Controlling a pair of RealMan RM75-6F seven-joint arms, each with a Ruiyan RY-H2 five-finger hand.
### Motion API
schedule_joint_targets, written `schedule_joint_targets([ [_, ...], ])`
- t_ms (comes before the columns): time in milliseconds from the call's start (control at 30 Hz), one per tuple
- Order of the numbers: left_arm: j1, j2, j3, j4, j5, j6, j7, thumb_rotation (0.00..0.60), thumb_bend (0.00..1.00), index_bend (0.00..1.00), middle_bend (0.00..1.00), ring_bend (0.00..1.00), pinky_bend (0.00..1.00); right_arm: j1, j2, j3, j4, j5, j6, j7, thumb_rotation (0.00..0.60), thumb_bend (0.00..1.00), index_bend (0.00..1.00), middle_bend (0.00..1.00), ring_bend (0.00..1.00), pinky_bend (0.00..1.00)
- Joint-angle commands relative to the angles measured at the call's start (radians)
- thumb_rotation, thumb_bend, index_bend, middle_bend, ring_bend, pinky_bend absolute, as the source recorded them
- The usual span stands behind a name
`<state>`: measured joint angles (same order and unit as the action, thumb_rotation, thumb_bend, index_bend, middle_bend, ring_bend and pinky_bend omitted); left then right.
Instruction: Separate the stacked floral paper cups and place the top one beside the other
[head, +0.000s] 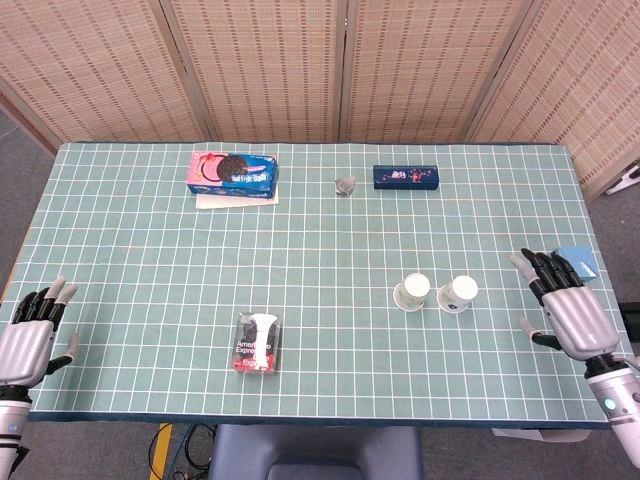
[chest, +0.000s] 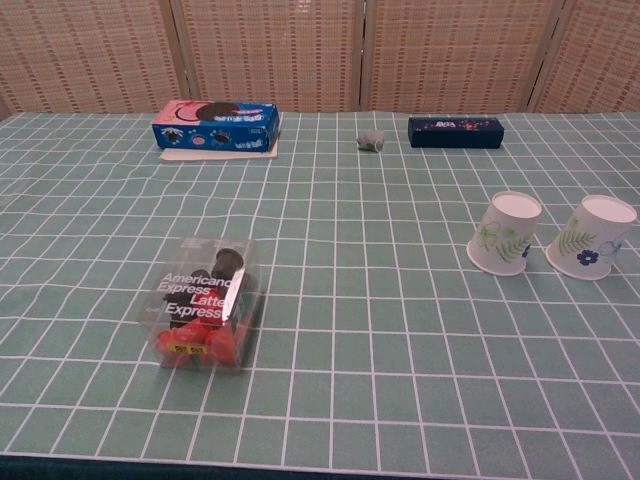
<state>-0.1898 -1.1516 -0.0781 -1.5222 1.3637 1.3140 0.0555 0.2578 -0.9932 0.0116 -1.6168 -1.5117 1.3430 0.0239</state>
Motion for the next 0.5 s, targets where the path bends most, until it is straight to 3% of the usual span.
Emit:
schedule_joint_targets([
  [33,-0.006,0.000,-0.001,0.007,0.010,-0.002,-0.010,0.600,0.50,0.00,0.00,0.00,0.00,-0.094,-0.132,0.000,0.151,-0.026,0.143,-0.009,0.600,0.27,0.00,0.00,0.00,0.00],
  [167,-0.016,-0.002,0.000,0.015,0.019,-0.013,-0.020,0.600,0.50,0.00,0.00,0.00,0.00,-0.124,-0.180,0.012,0.223,-0.014,0.190,0.002,0.600,0.28,0.00,0.00,0.00,0.00],
  [500,-0.018,-0.006,-0.003,0.025,0.013,-0.009,-0.026,0.600,0.49,0.00,0.00,0.00,0.00,-0.131,-0.179,0.030,0.228,0.000,0.174,0.026,0.600,0.28,0.00,0.00,0.00,0.00],
])
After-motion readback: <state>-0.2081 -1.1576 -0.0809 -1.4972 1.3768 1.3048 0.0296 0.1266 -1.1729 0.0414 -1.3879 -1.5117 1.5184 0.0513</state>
